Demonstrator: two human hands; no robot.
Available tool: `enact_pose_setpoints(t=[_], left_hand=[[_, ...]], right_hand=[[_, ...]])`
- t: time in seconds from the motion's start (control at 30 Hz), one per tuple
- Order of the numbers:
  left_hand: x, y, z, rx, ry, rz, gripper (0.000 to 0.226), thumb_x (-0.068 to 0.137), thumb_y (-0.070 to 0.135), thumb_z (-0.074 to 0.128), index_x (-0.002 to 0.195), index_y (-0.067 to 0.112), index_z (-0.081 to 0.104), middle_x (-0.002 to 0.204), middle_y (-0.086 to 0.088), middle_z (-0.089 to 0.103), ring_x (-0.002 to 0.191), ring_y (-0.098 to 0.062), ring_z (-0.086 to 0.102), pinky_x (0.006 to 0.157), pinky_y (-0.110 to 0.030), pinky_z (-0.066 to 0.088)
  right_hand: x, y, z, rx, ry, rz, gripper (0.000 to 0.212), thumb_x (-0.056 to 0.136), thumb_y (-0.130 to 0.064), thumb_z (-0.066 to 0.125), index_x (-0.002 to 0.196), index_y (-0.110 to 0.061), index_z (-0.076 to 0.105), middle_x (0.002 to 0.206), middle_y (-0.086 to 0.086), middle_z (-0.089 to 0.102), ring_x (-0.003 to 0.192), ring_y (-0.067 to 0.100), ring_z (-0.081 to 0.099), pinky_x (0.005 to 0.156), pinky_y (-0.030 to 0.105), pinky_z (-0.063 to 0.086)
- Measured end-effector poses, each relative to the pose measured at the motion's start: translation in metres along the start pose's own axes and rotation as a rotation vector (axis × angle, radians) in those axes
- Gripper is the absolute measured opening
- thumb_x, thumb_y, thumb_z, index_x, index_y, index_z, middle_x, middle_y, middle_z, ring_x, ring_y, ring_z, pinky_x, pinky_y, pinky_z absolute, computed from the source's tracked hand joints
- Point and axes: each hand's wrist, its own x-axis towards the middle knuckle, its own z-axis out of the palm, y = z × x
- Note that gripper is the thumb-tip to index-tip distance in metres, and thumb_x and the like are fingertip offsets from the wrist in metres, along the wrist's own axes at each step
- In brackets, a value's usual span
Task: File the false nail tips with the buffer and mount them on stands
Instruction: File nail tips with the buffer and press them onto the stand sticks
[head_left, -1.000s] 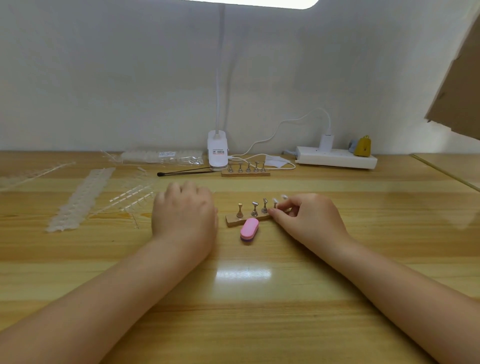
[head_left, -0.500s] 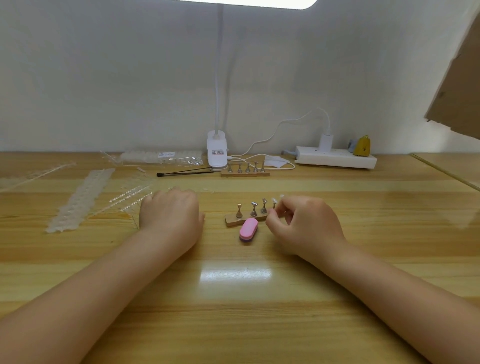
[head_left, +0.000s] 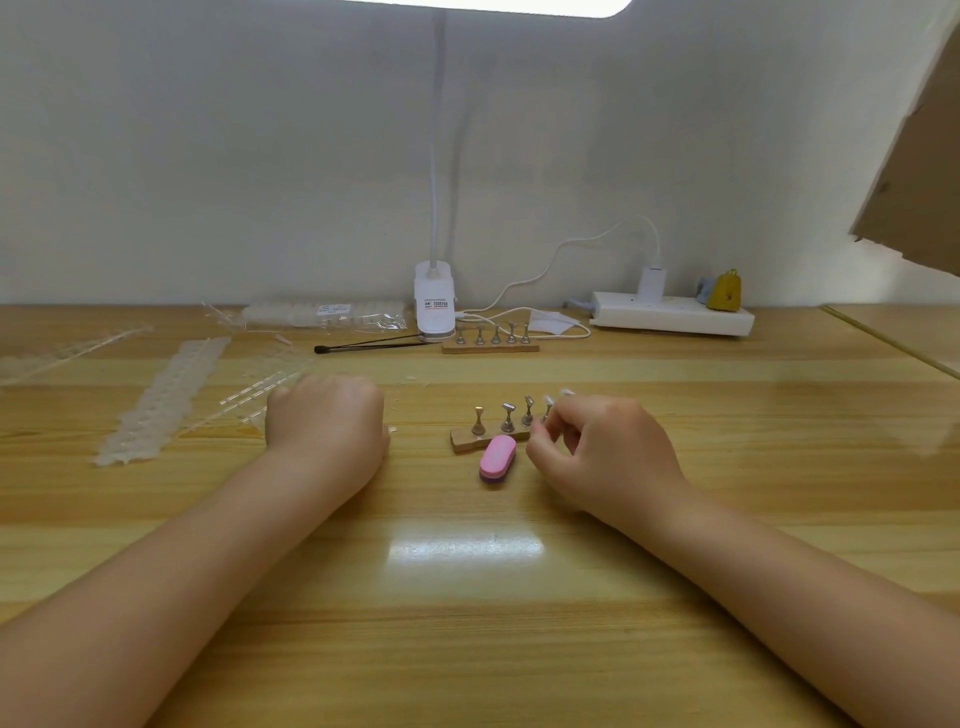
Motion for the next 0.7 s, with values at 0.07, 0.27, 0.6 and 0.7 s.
enact_pose_setpoints(t=[0.07,0.27,0.6,0.7], left_hand=[[0.000,0.000,-0.001,-0.128,0.063,0.000,0.017,0.092,0.031,0.053,0.085,0.021,0.066,0.085,0.005,0.064,0.087,-0.022,0.057,0.071,-0.029,0.036],[-0.008,0.019,-0.014,-1.365,-0.024,-0.056,0.008,0.088,0.023,0.067,0.084,0.016,0.069,0.072,0.007,0.071,0.055,-0.002,0.060,0.052,-0.020,0.049],[-0.029,0.042,-0.012,-1.692,-0.030,-0.033,0.014,0.074,0.023,0.074,0.084,0.014,0.072,0.074,-0.003,0.073,0.064,-0.011,0.068,0.057,-0.018,0.052],[-0.031,0.043,-0.011,-1.631,0.009,-0.013,0.006,0.084,0.017,0.070,0.090,0.018,0.070,0.079,-0.003,0.073,0.067,-0.008,0.066,0.057,-0.018,0.052]], right_hand=[[0.000,-0.001,0.000,0.030,0.004,0.011,0.025,0.086,-0.032,0.061,0.063,-0.026,0.053,0.051,-0.011,0.044,0.050,0.008,0.041,0.048,0.026,0.028],[0.001,-0.011,-0.002,0.554,-0.061,0.165,0.017,0.084,-0.030,0.070,0.072,-0.019,0.072,0.052,-0.011,0.054,0.048,0.001,0.045,0.051,0.016,0.035],[-0.002,-0.024,-0.002,1.013,-0.293,0.262,0.013,0.083,-0.022,0.072,0.092,-0.013,0.075,0.055,-0.014,0.063,0.044,-0.004,0.051,0.043,0.005,0.034],[-0.002,-0.021,0.000,0.981,-0.246,0.288,0.008,0.084,-0.022,0.072,0.085,-0.015,0.075,0.047,-0.015,0.057,0.042,-0.004,0.048,0.042,0.006,0.033]])
